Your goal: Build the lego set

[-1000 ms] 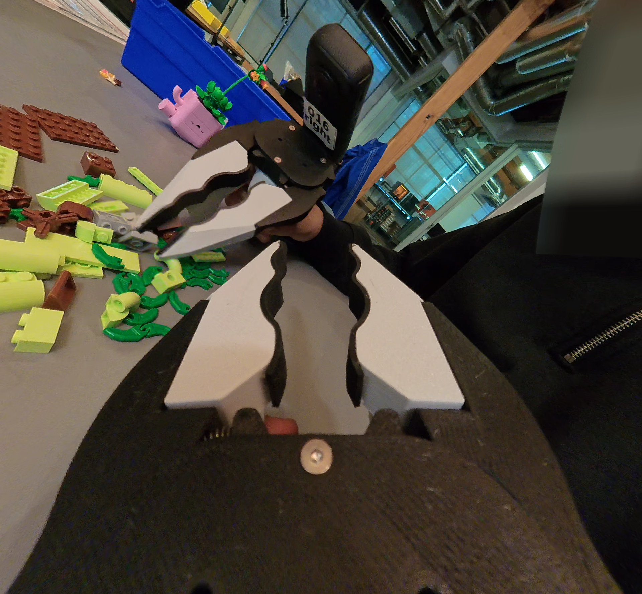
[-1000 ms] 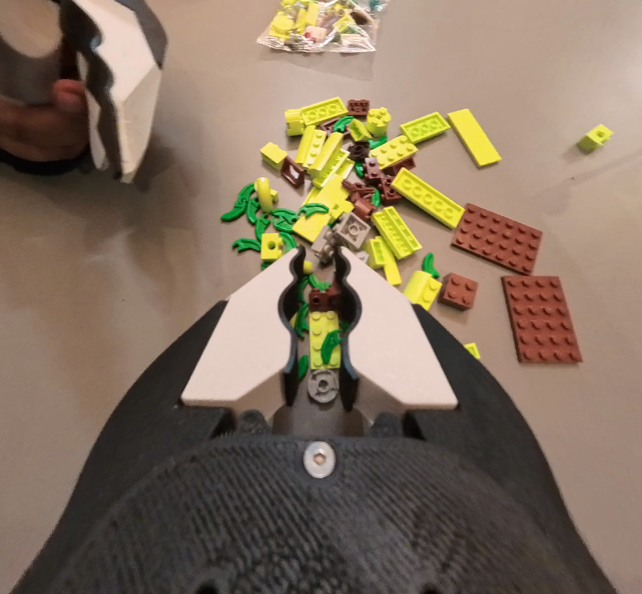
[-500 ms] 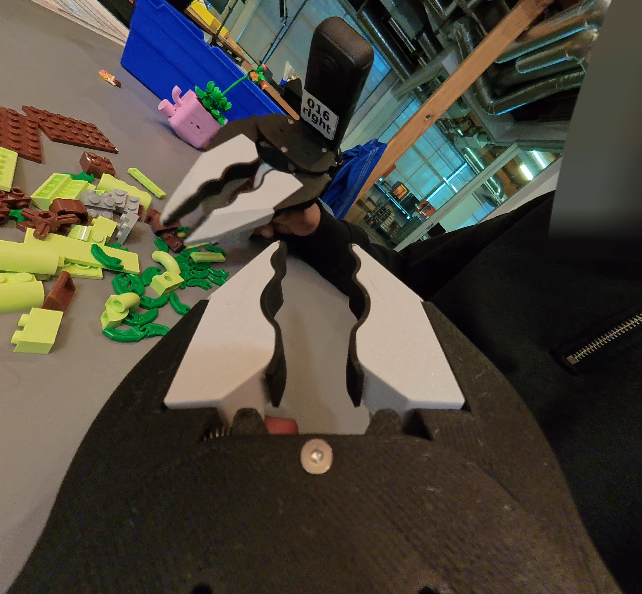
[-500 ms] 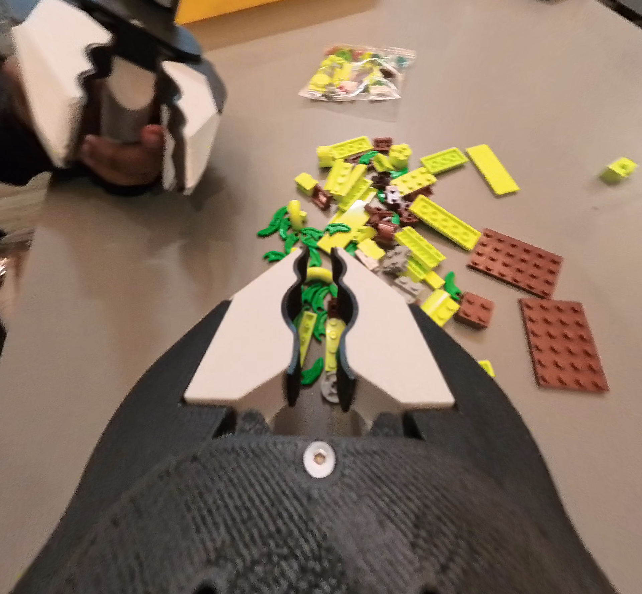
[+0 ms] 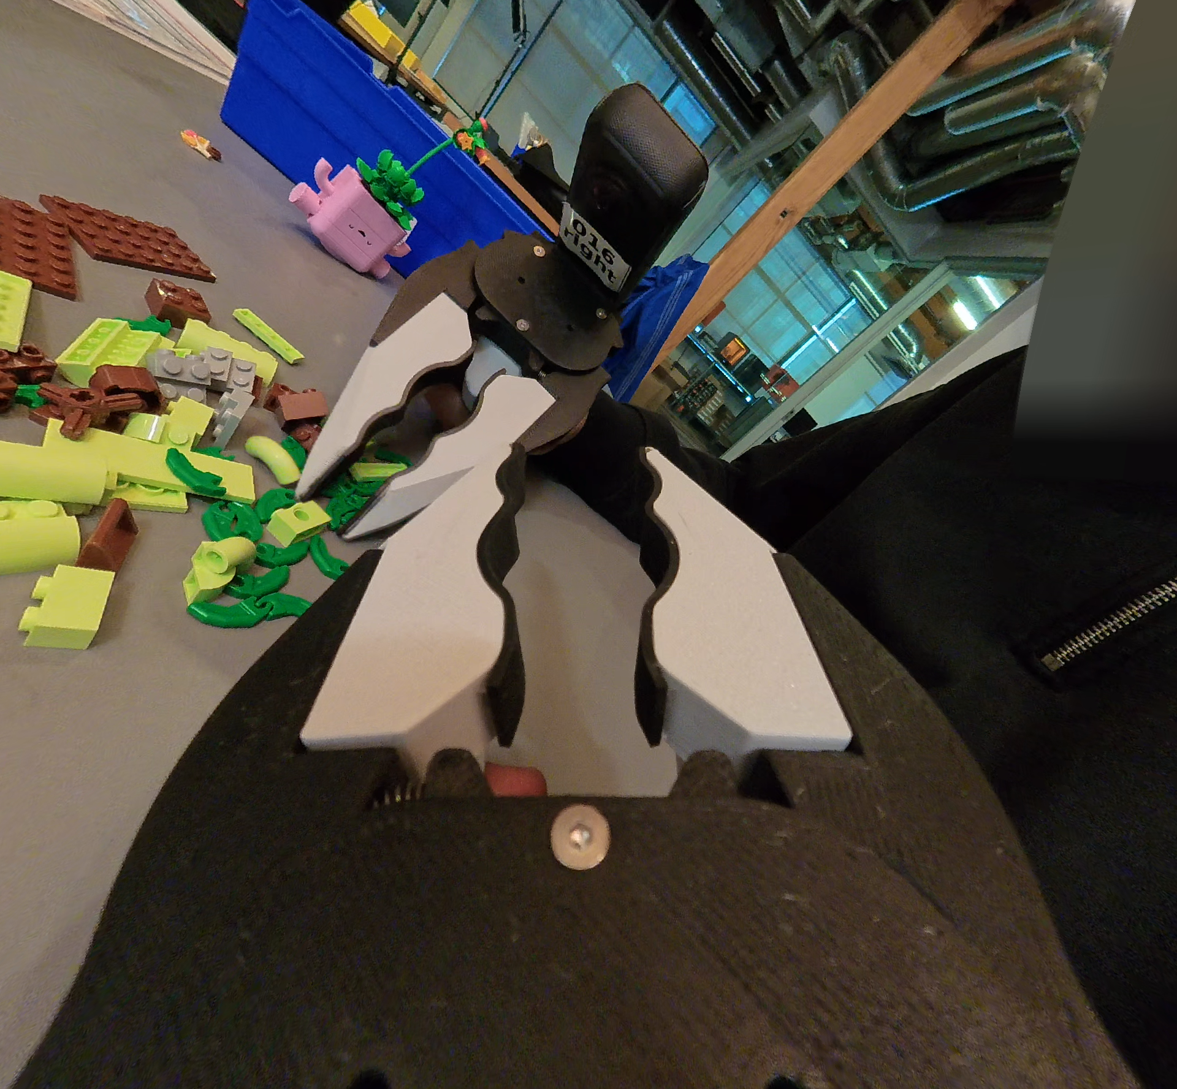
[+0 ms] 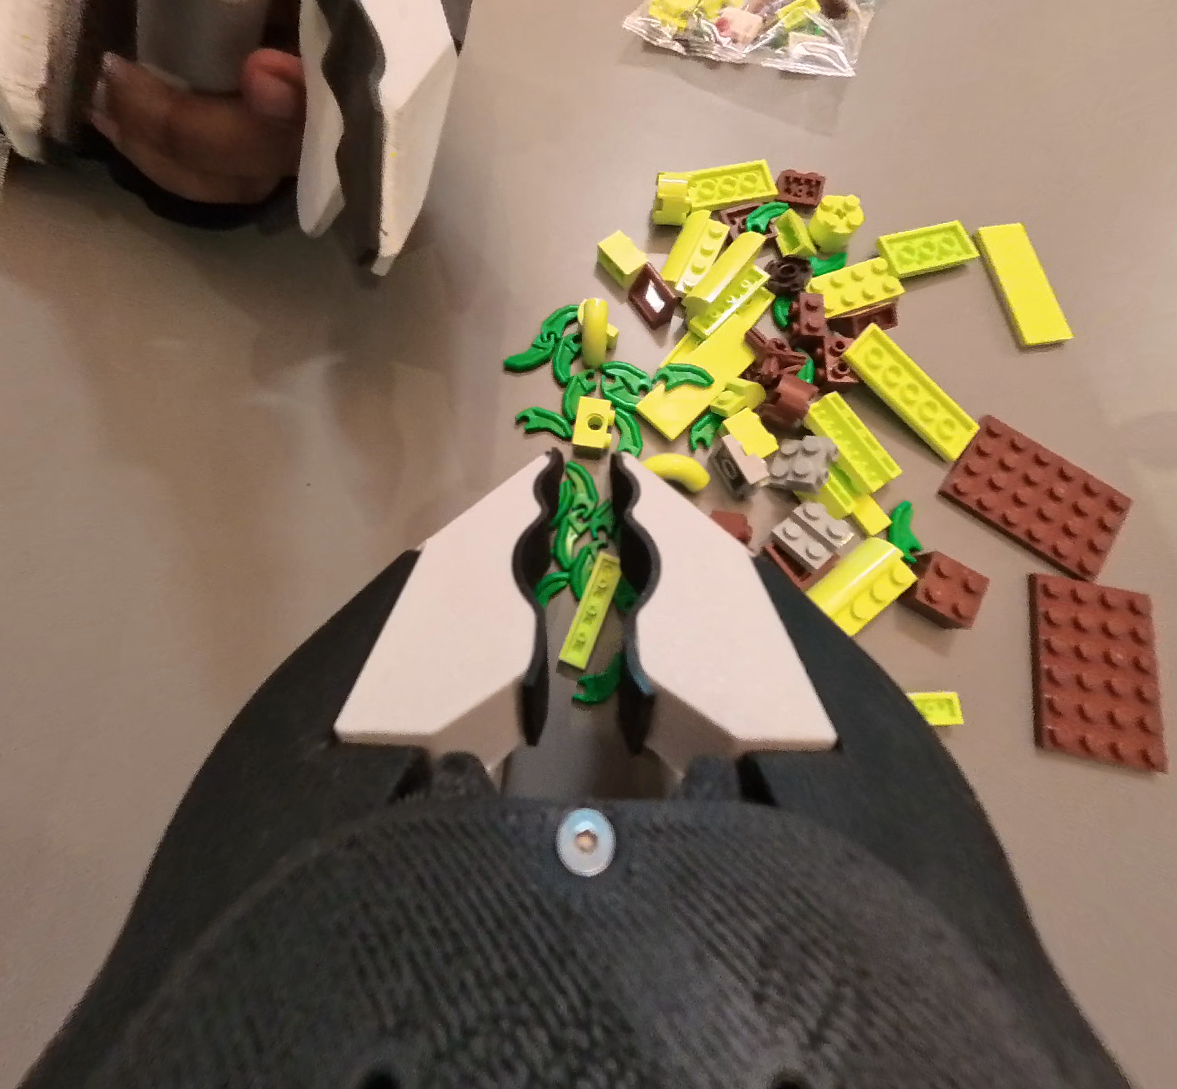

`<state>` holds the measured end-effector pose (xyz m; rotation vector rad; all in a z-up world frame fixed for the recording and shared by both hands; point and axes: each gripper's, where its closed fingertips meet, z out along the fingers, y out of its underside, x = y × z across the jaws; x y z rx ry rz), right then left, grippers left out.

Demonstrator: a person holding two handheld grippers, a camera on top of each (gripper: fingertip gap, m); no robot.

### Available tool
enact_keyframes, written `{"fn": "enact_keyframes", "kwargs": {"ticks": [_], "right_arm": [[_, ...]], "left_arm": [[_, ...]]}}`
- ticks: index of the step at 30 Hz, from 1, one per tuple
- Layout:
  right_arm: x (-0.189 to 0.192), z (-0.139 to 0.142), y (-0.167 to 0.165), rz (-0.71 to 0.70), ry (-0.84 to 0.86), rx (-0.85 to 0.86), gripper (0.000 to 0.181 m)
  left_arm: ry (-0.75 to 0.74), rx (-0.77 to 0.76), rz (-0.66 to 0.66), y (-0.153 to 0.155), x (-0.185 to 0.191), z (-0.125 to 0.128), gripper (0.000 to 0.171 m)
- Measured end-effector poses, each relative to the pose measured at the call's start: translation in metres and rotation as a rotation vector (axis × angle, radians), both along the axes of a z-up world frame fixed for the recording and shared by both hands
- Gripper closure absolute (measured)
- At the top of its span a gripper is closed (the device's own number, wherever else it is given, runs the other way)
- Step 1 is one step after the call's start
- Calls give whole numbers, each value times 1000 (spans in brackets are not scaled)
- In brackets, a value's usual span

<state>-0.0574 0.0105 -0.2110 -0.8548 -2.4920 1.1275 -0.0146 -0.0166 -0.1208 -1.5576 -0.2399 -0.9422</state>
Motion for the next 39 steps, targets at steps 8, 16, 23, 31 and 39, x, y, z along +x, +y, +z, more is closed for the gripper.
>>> {"fn": "enact_keyframes", "kwargs": {"ticks": [8, 16, 23, 31, 39], "right_arm": [[-24, 1, 26, -188, 60, 52, 172], [-14, 15, 17, -99, 61, -74, 168], [14, 22, 9, 66, -63, -221, 161], [13, 3, 13, 52, -56, -66, 169], [-11, -1, 30, -114, -9, -7, 173]], "left_arm": [[-2, 0, -1, 0, 0, 0, 139], [-4, 1, -1, 0, 0, 0, 139], [-7, 4, -1, 0, 0, 0, 139], [-10, 7, -3, -1, 0, 1, 139], [-15, 4, -3, -1, -1, 1, 139]]}}
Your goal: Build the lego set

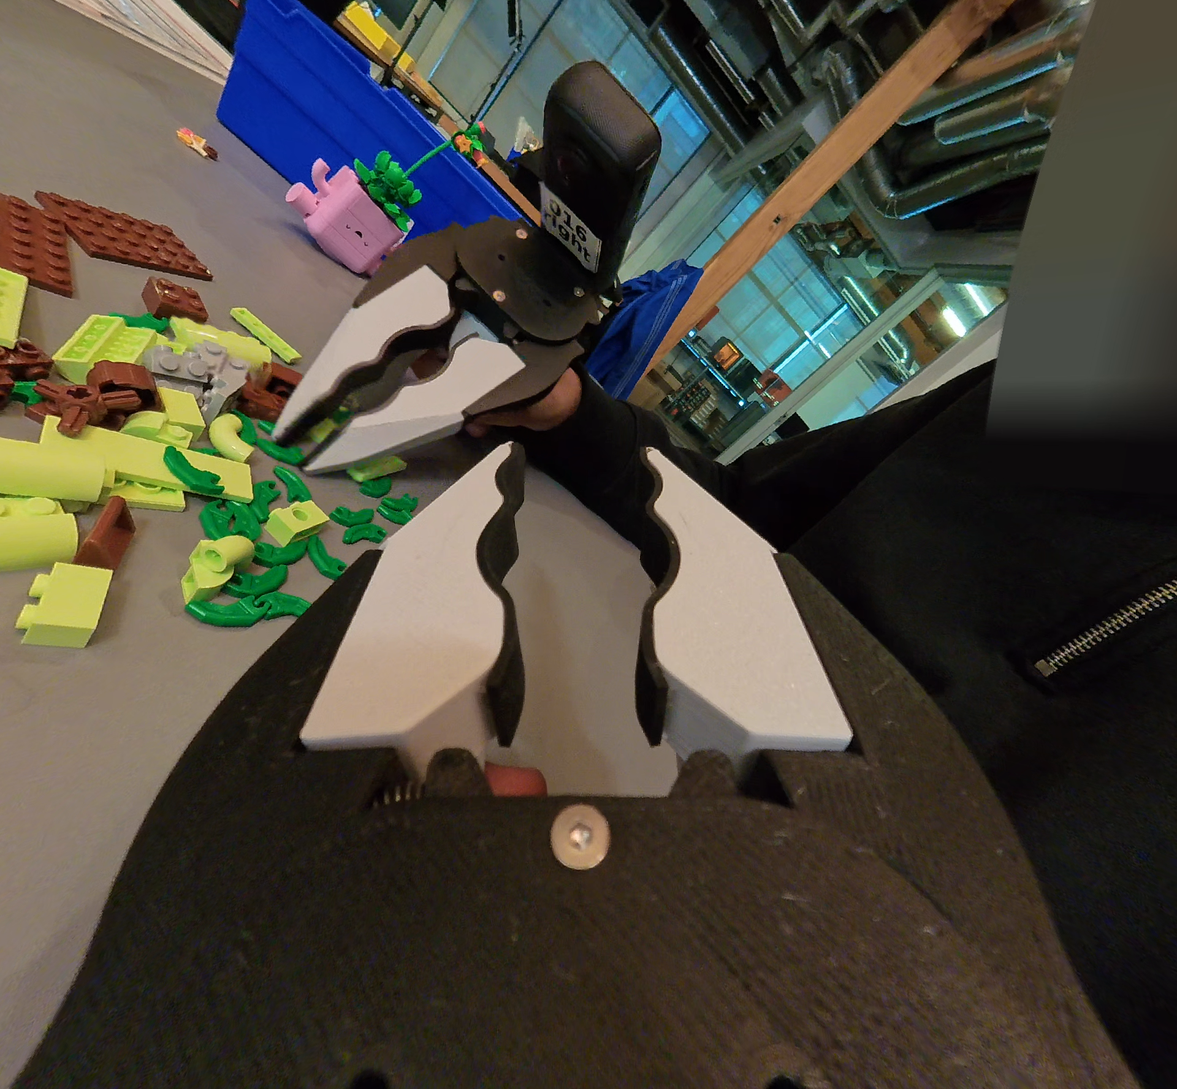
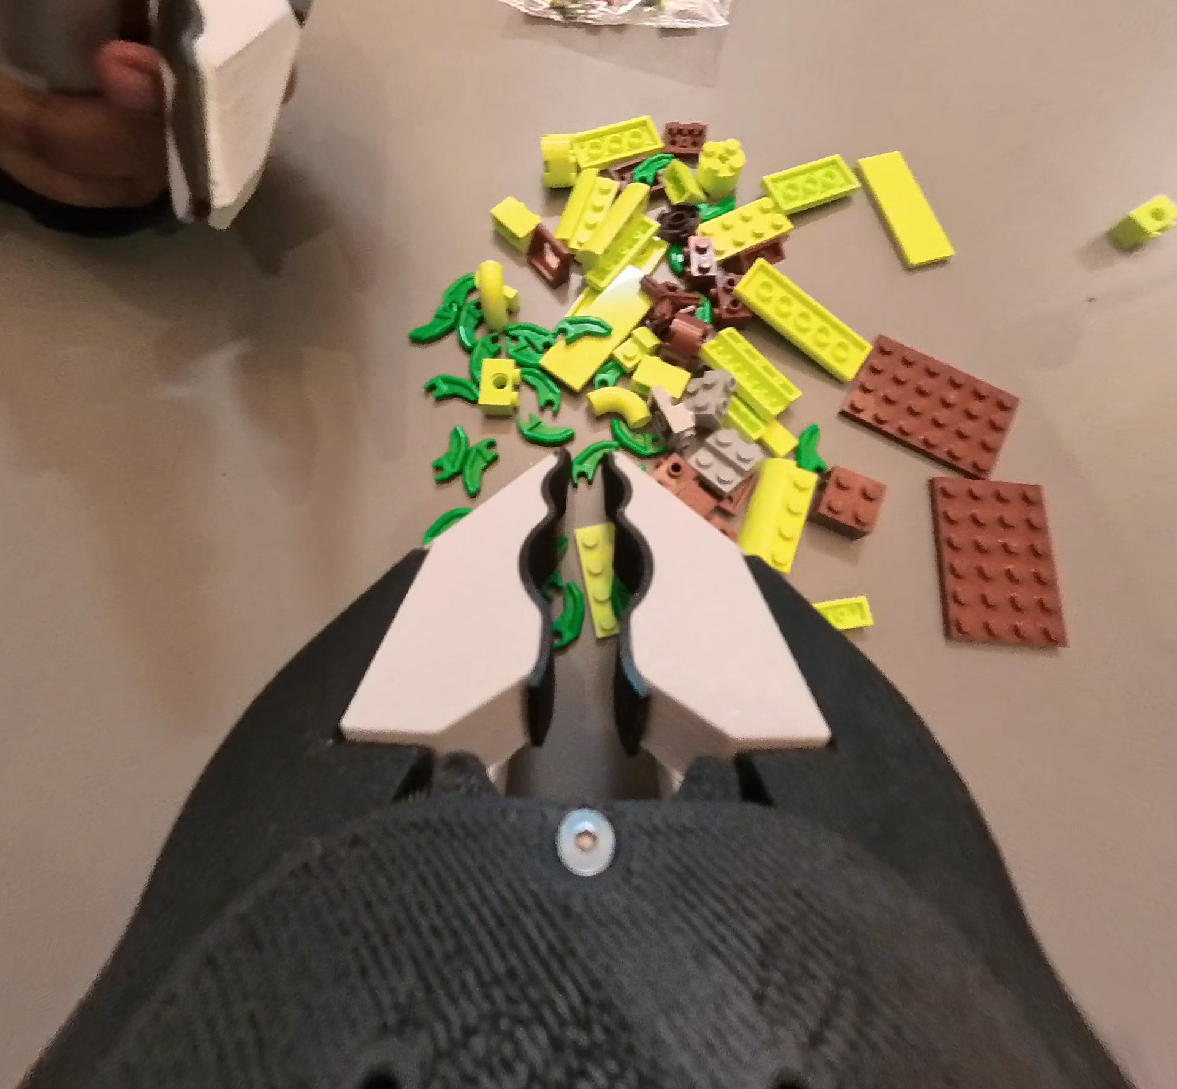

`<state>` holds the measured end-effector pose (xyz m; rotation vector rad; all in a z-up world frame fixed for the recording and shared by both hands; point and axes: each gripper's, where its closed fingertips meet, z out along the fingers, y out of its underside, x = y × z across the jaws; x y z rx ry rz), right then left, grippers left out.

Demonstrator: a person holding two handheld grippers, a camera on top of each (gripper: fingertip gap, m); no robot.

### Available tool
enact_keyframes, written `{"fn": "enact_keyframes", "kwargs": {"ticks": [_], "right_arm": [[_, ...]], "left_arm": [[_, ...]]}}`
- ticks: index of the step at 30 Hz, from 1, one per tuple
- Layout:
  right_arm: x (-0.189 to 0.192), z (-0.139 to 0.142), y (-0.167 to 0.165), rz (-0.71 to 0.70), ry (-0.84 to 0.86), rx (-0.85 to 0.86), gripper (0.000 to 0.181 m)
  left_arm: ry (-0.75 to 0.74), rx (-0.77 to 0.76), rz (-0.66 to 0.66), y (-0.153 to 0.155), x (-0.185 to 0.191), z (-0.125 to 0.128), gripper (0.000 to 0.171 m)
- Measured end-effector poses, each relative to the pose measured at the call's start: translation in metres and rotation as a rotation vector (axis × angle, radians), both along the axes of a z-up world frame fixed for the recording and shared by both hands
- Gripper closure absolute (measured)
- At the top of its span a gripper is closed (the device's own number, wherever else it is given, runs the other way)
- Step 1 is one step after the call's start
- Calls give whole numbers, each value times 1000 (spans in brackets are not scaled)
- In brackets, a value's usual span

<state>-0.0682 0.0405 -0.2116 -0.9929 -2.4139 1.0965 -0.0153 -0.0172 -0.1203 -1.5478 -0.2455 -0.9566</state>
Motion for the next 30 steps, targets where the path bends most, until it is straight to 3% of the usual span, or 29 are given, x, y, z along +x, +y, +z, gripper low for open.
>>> {"fn": "enact_keyframes", "kwargs": {"ticks": [5, 12, 19, 24, 30], "right_arm": [[-7, 5, 5, -47, 36, -6, 170], [23, 23, -18, 190, 6, -178, 179], [51, 7, -20, 303, -154, -159, 181], [42, 3, -10, 249, -123, -112, 181], [6, 3, 16, 9, -23, -47, 181]], "left_arm": [[0, 0, 1, 0, 0, 0, 139], [2, 1, 0, 0, 0, 0, 139], [1, 3, 0, 0, 0, 0, 139], [0, 3, -2, 0, 1, 0, 139], [-6, 4, -2, 0, 0, 0, 139]]}}
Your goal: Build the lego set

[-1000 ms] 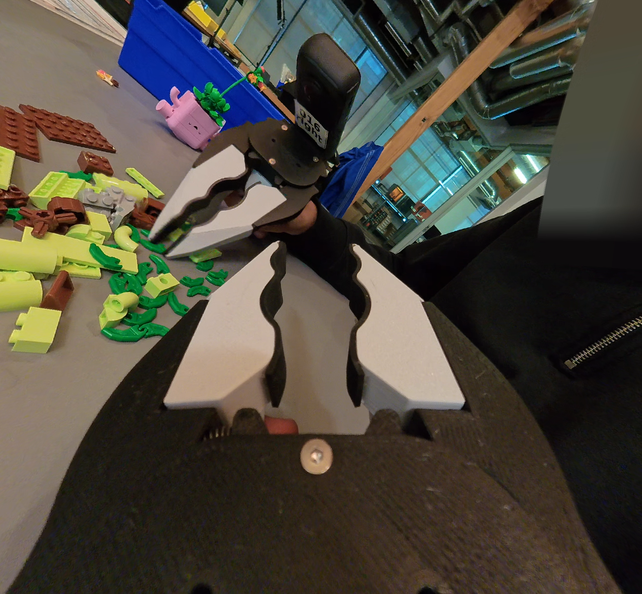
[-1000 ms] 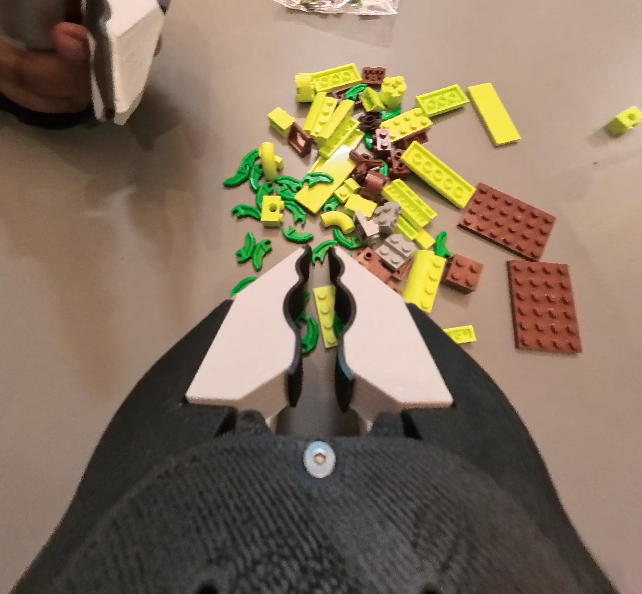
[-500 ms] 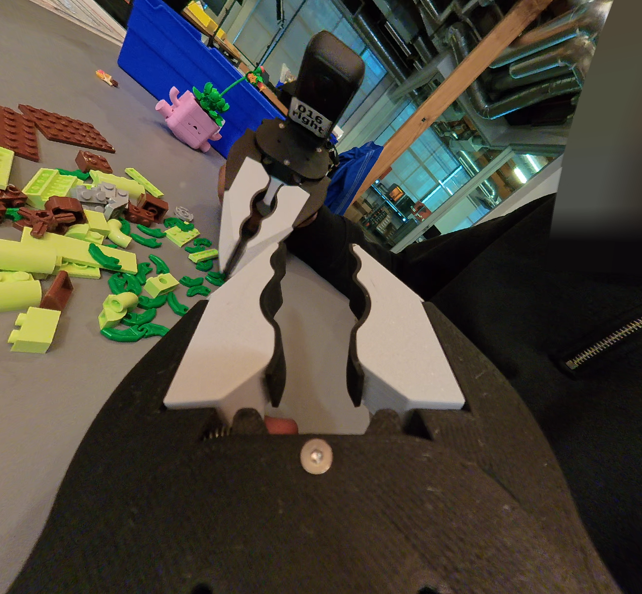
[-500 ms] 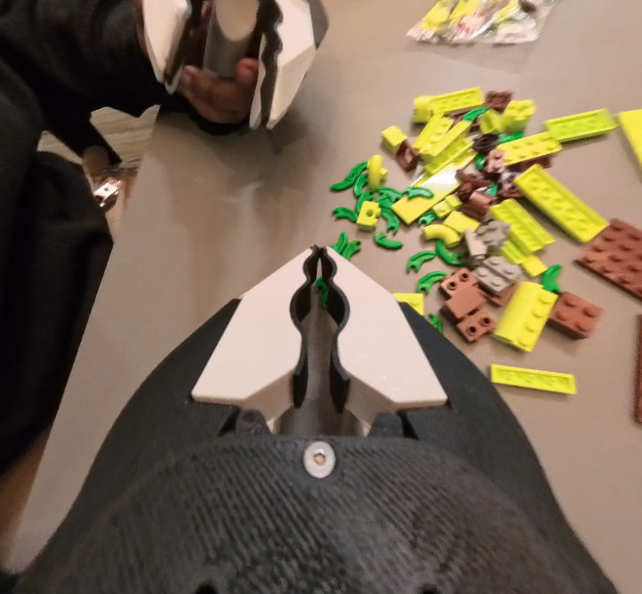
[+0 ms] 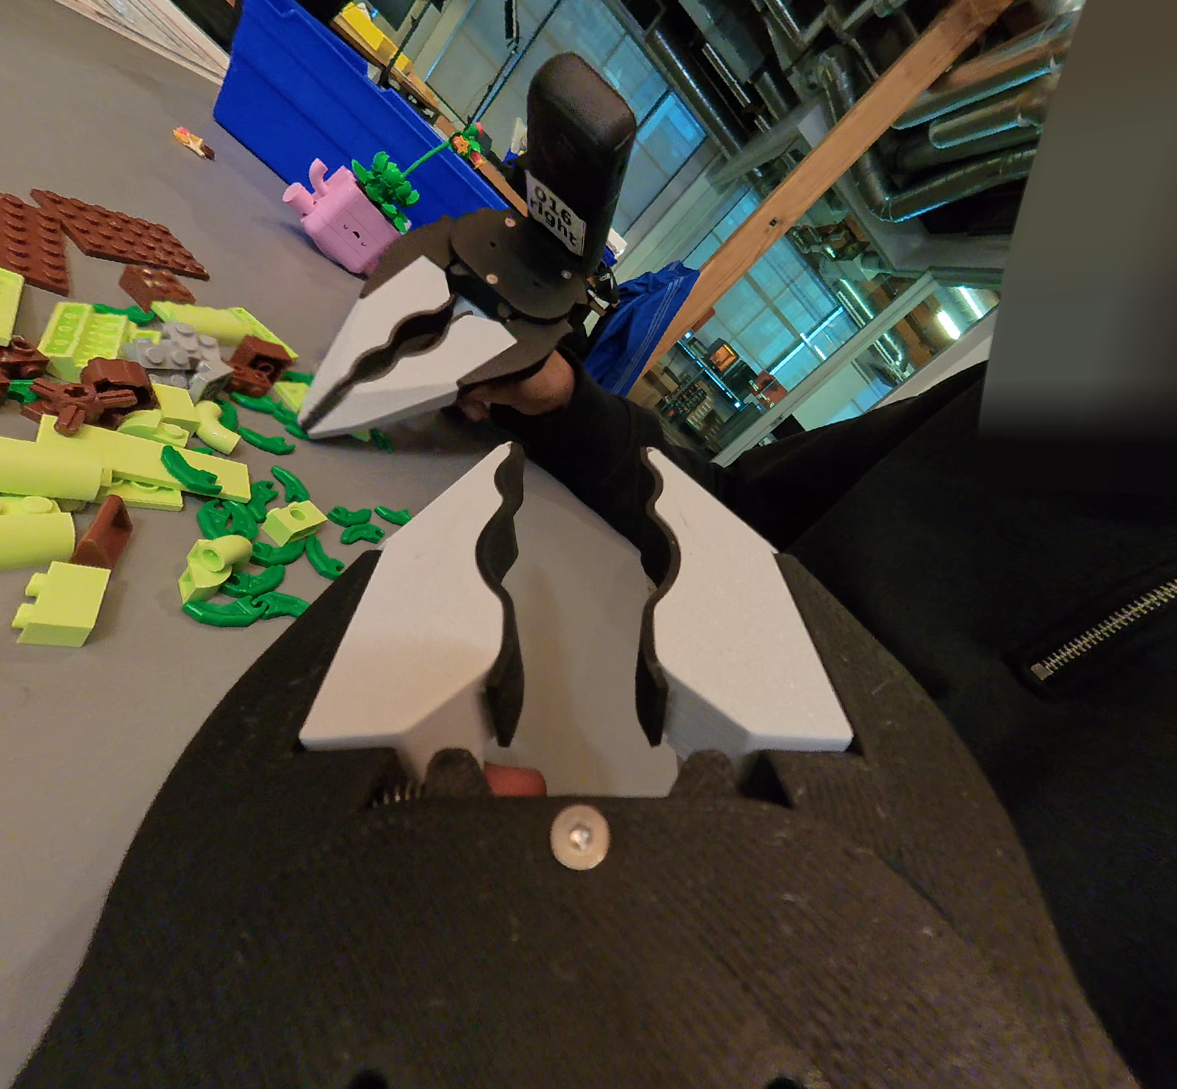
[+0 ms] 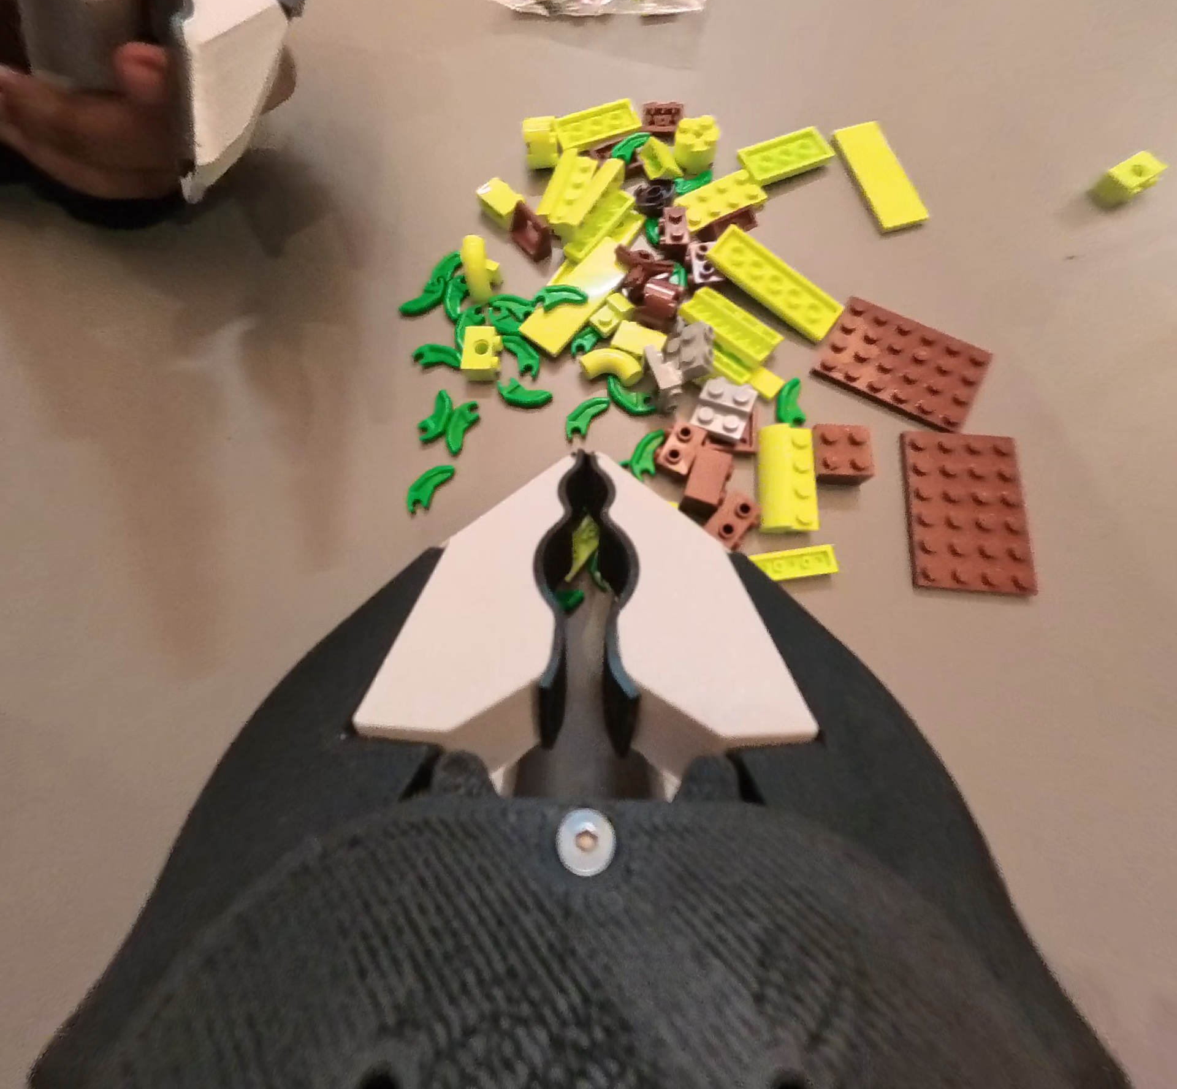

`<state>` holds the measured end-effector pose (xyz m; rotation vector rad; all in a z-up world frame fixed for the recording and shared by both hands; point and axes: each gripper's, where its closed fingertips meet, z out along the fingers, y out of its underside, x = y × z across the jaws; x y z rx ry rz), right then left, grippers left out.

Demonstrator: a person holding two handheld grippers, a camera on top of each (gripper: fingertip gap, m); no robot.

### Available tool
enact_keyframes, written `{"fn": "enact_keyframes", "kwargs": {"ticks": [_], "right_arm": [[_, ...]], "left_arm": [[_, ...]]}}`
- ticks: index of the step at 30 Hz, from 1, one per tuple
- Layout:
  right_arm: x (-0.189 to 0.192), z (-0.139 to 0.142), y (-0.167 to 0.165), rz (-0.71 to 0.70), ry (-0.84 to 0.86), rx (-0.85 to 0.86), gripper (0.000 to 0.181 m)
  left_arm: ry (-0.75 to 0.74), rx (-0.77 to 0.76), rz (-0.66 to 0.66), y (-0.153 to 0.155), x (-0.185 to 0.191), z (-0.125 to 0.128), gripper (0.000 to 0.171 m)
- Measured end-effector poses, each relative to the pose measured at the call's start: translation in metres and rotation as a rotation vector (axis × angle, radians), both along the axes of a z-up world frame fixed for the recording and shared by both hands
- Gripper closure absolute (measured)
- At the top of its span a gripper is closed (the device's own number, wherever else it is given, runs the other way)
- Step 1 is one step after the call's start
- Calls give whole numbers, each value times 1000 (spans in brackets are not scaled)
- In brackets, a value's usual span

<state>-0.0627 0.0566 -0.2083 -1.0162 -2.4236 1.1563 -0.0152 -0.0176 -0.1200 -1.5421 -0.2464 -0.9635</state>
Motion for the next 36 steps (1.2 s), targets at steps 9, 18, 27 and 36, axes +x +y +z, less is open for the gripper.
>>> {"fn": "enact_keyframes", "kwargs": {"ticks": [9, 18, 27, 36], "right_arm": [[-12, 21, -19, -39, 115, -64, 181], [-43, 18, -51, -207, 87, -67, 163], [-55, 1, -18, -358, 71, 87, 165], [-52, 26, -46, -262, 128, -64, 163]], "left_arm": [[-7, -2, 2, 0, -1, 0, 139], [-6, -4, 8, 1, -2, -1, 138], [4, -4, 8, 2, -1, -1, 138], [9, -8, 8, 2, -1, -1, 138]]}}
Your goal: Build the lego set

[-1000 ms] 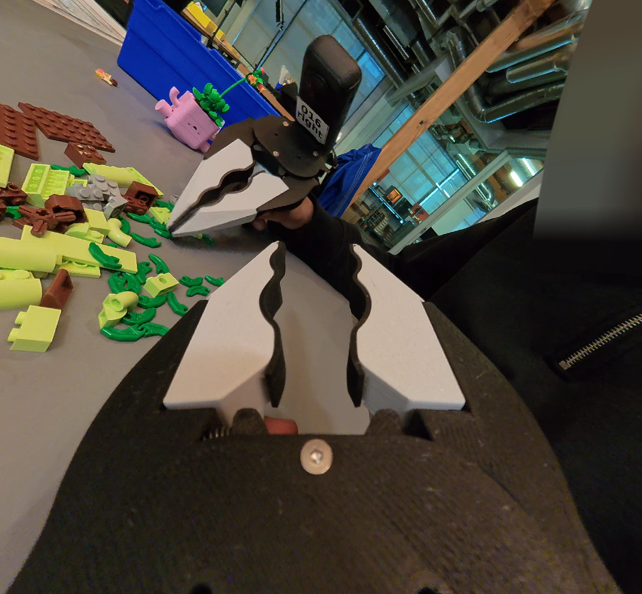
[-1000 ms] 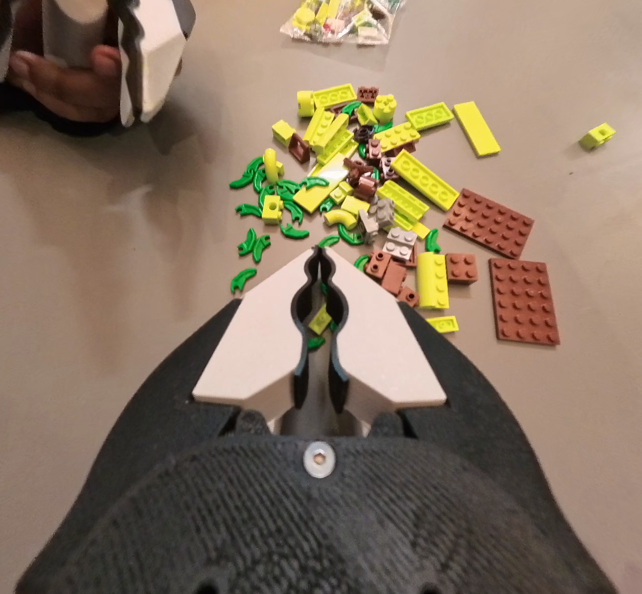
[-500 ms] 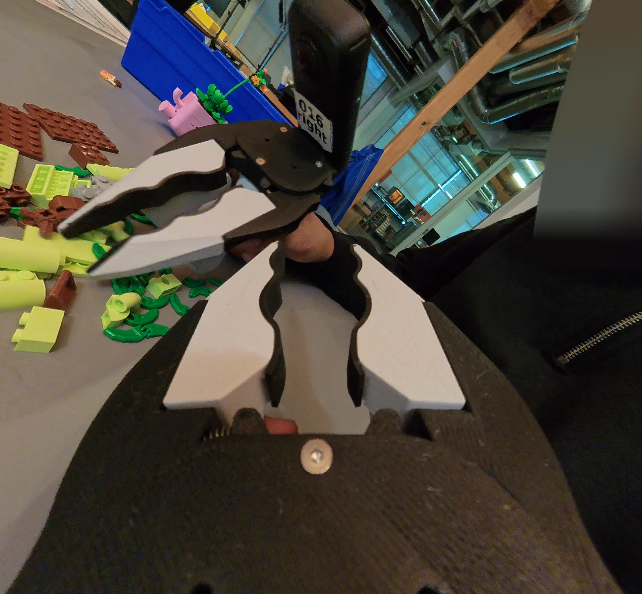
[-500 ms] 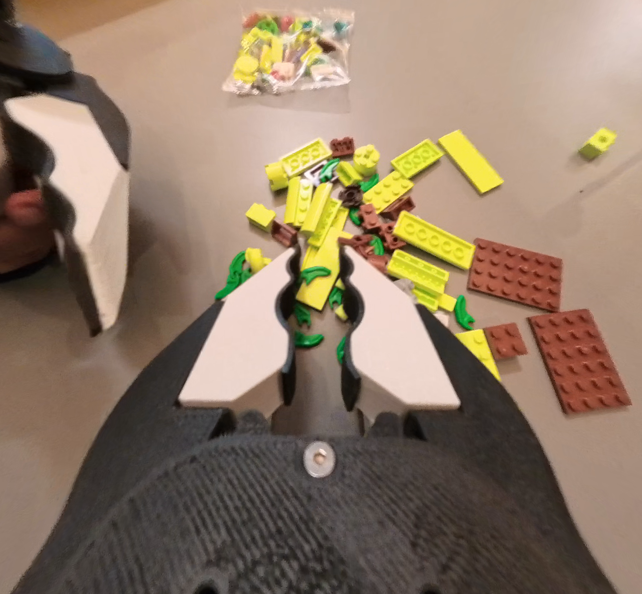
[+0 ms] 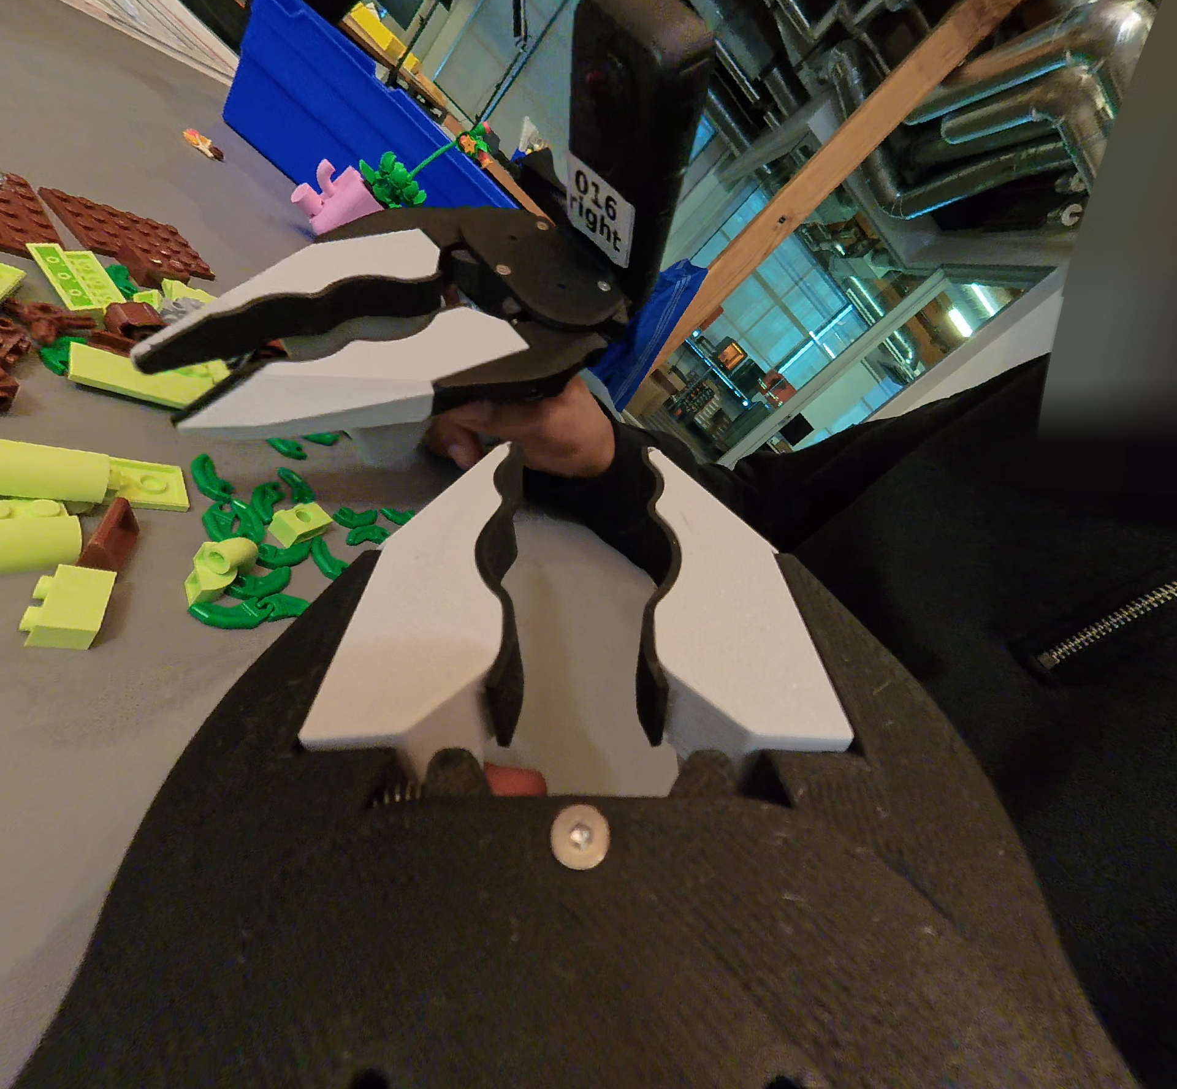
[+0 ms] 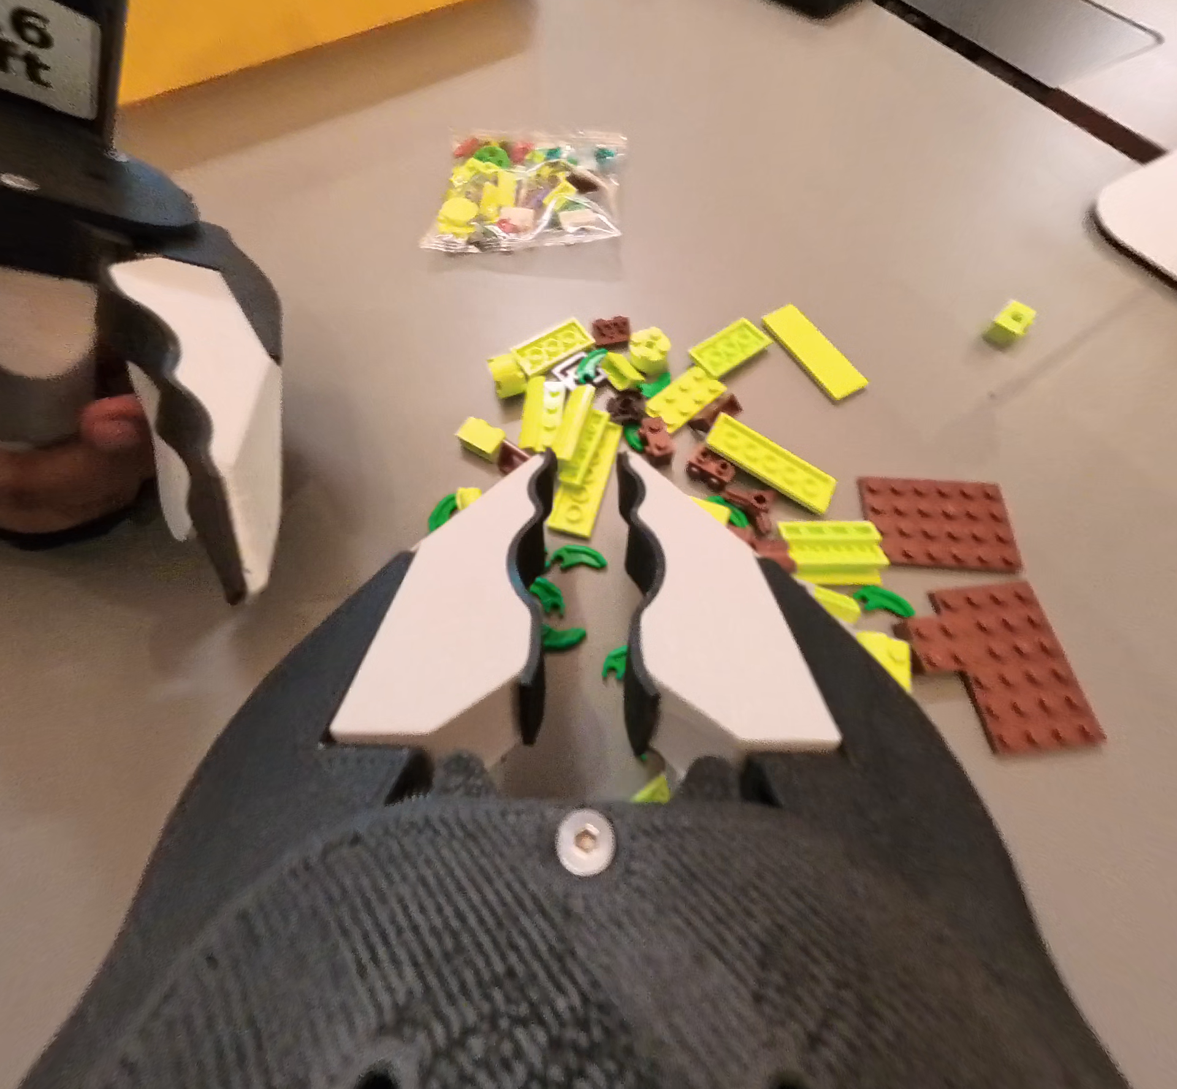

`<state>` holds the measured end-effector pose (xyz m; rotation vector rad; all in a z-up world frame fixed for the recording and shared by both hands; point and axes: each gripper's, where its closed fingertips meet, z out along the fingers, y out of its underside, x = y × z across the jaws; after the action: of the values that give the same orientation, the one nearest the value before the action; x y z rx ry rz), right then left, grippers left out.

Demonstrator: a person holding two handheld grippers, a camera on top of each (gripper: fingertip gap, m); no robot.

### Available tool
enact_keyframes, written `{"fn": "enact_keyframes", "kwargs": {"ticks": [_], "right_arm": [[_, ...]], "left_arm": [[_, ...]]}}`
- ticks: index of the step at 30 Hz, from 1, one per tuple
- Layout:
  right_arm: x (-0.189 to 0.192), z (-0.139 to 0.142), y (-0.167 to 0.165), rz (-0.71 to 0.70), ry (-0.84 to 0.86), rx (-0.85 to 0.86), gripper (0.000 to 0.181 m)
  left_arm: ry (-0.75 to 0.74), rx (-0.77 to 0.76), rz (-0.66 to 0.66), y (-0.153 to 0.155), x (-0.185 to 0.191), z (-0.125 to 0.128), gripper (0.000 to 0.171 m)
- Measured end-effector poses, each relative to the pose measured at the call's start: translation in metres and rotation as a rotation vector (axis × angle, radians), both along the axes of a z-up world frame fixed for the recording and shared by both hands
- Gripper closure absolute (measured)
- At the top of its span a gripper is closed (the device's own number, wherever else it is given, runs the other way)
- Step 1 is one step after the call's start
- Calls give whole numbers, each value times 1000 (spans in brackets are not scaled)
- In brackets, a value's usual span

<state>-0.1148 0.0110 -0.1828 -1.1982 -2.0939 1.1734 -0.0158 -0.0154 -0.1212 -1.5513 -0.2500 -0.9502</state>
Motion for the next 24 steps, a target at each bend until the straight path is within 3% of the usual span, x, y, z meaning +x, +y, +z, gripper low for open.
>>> {"fn": "enact_keyframes", "kwargs": {"ticks": [4, 7, 9, 13, 16, 20, 24], "right_arm": [[-5, -13, -12, 23, -26, 108, 160], [-7, -15, -18, 28, -49, 92, 160], [-9, -17, -16, 16, -66, 93, 171], [-8, -16, -9, 1, -68, 65, 176], [-4, -2, -6, 12, -47, -77, 176], [4, 29, 5, 56, -28, -391, 177], [2, 41, 49, -25, -37, -586, 177]], "left_arm": [[-1, -1, -2, 1, 0, 0, 138], [-2, -1, -3, 1, 0, 0, 138], [-3, 0, -6, 1, 0, 0, 138], [0, 0, -10, 2, 1, 0, 138], [1, 4, -10, 1, 1, 1, 138], [0, 10, -8, 1, 1, 2, 138], [-1, 15, -8, 0, 1, 2, 138]]}}
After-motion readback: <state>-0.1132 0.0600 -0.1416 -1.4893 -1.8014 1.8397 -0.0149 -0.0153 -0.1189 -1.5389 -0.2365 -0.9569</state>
